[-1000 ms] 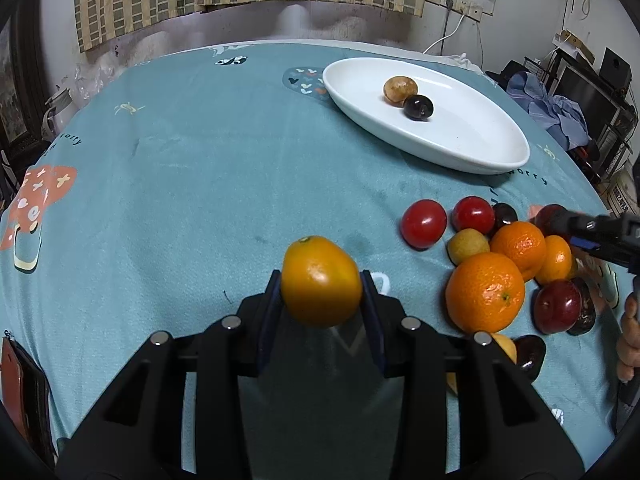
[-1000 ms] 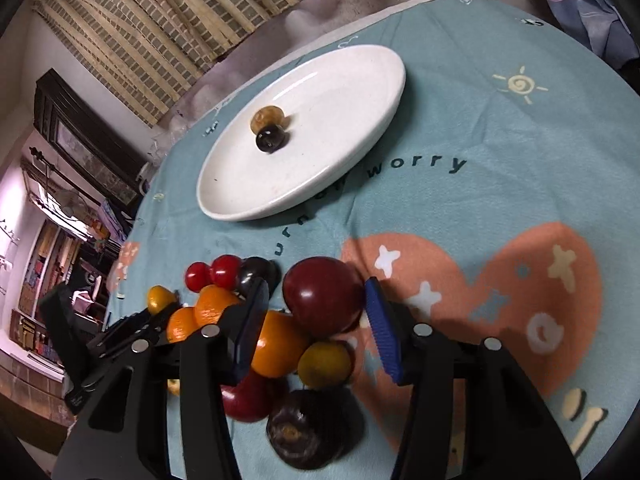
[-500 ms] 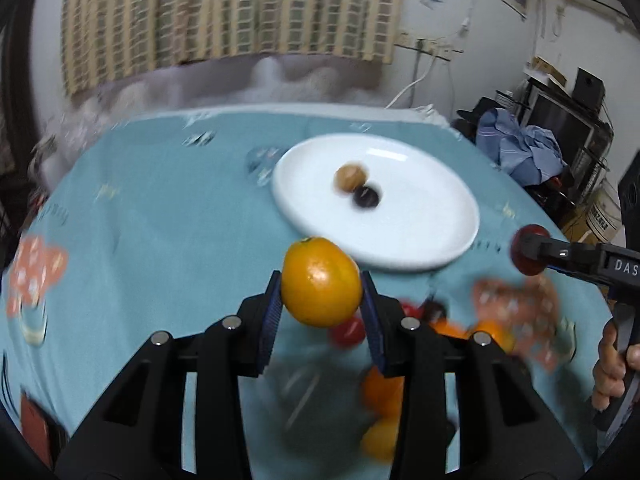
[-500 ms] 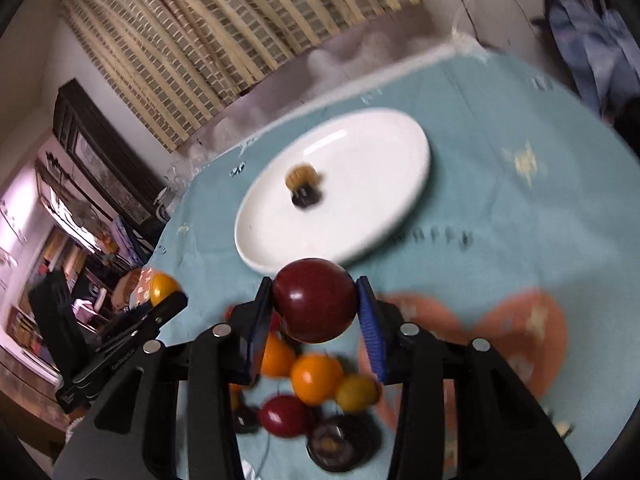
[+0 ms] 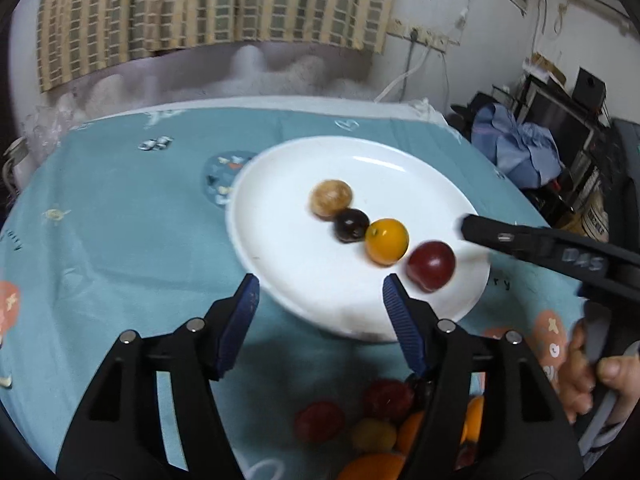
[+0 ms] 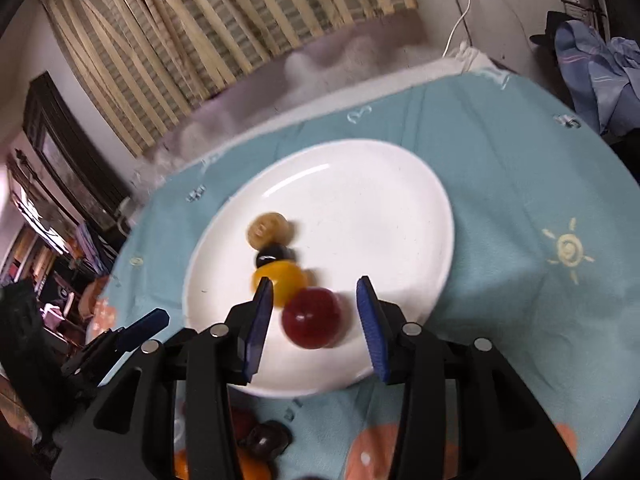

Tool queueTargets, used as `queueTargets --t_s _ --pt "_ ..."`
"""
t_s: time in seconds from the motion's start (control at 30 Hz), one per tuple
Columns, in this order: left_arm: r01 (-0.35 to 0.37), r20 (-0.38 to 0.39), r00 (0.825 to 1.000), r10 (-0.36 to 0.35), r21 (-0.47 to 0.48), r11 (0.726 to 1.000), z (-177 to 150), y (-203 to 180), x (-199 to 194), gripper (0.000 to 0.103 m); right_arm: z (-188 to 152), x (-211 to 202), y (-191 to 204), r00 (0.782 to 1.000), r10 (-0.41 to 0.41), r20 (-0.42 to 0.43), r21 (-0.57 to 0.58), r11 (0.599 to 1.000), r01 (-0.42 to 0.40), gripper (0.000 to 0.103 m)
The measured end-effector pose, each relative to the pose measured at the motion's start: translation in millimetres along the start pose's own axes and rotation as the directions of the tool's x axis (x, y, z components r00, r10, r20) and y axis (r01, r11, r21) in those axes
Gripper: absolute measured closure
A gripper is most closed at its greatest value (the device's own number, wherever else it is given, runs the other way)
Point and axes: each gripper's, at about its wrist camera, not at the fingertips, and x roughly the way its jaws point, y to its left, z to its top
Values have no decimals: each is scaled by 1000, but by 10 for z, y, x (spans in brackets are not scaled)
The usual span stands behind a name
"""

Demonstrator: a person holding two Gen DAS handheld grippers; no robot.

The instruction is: Organize fruits

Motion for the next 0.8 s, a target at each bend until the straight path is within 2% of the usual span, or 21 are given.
queueTargets --t_s 0.07,0.13,0.23,0.3,0.37,0.4,0.47,0.53,0.7,0.77,0.8 --pt "-10 12 1000 10 -21 1000 -74 57 -153 34 -65 -286 43 999 22 29 -6 1000 -22 56" --pt "-25 21 999 26 -41 999 -210 103 -322 30 -194 -554 77 997 29 72 -11 1000 -28 32" --pt "-56 27 998 58 -51 997 -513 110 -547 25 -518 -883 91 991 20 131 -32 999 -16 30" --pt "-76 21 997 77 -50 996 -740 102 -660 21 -775 -969 44 992 36 122 -38 999 -32 29" --pt "-82 8 997 83 -52 995 -913 107 -743 17 -965 -952 -34 995 46 91 -20 999 -45 24" --pt "-80 6 997 80 -50 996 -977 100 -774 14 -1008 -919 -59 997 51 66 -9 999 -51 18" --pt "-70 -2 998 70 -29 997 -1080 59 -813 11 -990 -851 -132 994 108 15 38 993 -108 17" --pt "-55 -3 998 55 -11 998 -1110 30 -820 9 -946 -845 -203 990 137 15 88 987 -138 14" --pt "-3 -78 997 5 24 1000 -1158 -24 -675 6 -903 -816 -388 990 139 1 184 973 -137 13" --pt "1 -113 994 4 43 999 -1184 -60 -605 6 -898 -781 -429 989 146 -10 213 967 -140 13" --pt "-6 -123 992 13 52 999 -1202 -71 -583 2 -902 -770 -436 989 147 -16 218 966 -140 13"
